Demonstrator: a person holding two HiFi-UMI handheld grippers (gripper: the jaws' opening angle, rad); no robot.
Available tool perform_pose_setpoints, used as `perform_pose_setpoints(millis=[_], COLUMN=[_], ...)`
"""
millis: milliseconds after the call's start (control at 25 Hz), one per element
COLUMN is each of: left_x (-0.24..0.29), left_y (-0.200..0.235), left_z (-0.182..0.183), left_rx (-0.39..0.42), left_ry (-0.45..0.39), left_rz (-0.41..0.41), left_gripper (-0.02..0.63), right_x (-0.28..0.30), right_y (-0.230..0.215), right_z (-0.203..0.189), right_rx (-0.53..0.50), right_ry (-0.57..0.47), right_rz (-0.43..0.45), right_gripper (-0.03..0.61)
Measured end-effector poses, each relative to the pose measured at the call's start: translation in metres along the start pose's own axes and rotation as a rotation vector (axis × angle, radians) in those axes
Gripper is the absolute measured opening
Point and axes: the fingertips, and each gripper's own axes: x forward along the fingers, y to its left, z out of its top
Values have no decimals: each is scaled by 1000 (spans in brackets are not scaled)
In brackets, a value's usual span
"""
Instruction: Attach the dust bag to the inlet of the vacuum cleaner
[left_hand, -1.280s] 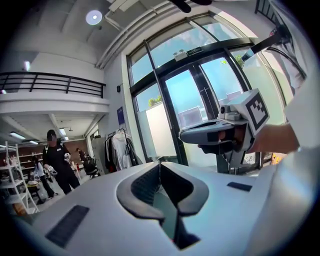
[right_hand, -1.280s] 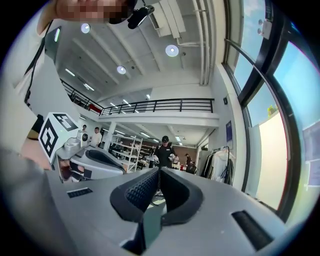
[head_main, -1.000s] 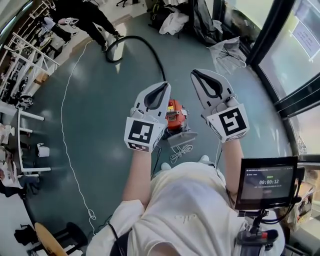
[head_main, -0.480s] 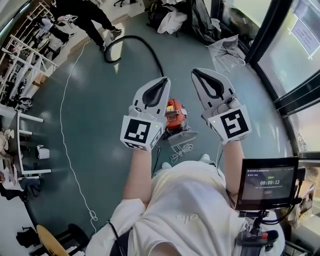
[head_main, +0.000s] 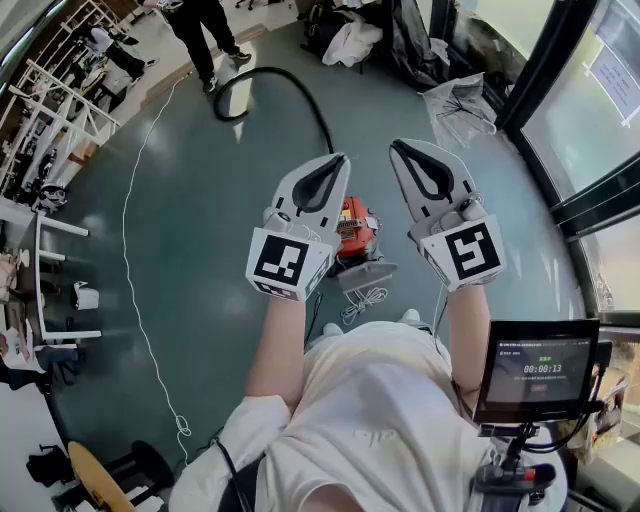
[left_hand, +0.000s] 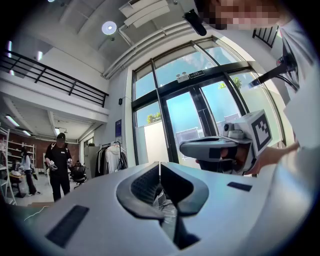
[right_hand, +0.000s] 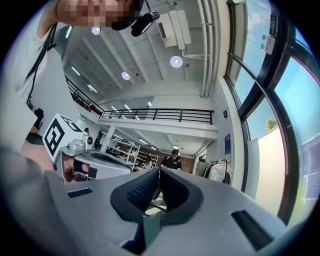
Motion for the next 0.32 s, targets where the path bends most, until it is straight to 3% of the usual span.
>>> perform_pose_setpoints(millis=[320], left_x=[-5], left_y=[-5], left_z=[-2], left_rx=[-3], left_ry=[-6], left_rz=[10], left_gripper=[14], right_x=[-7], right_y=[1], right_z=[-4], right_rx=[-26], right_ry=[-4], right_rz=[1], right_gripper=[17])
